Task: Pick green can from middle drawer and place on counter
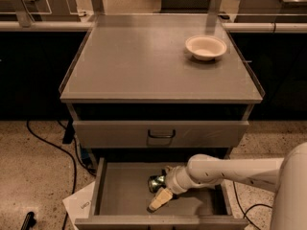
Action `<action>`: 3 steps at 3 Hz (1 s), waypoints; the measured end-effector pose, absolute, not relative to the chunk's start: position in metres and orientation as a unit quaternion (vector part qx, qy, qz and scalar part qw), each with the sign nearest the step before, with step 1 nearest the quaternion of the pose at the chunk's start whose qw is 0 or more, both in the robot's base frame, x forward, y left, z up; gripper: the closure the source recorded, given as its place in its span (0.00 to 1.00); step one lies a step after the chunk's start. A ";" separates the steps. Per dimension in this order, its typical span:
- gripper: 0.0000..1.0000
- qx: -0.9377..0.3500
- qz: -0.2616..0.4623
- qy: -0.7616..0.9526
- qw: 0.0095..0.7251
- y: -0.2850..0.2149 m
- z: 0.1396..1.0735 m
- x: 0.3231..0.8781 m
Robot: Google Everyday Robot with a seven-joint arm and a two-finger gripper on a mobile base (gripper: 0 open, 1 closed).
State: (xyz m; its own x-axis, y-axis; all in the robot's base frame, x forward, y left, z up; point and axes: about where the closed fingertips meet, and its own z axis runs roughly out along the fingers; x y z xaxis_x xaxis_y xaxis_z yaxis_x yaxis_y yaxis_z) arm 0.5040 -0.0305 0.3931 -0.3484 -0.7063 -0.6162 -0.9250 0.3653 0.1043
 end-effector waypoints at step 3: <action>0.19 -0.529 0.236 0.786 0.219 -0.020 0.373 0.500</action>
Offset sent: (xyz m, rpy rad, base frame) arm -0.0038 0.0138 -0.0389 -0.0276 0.0653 0.0642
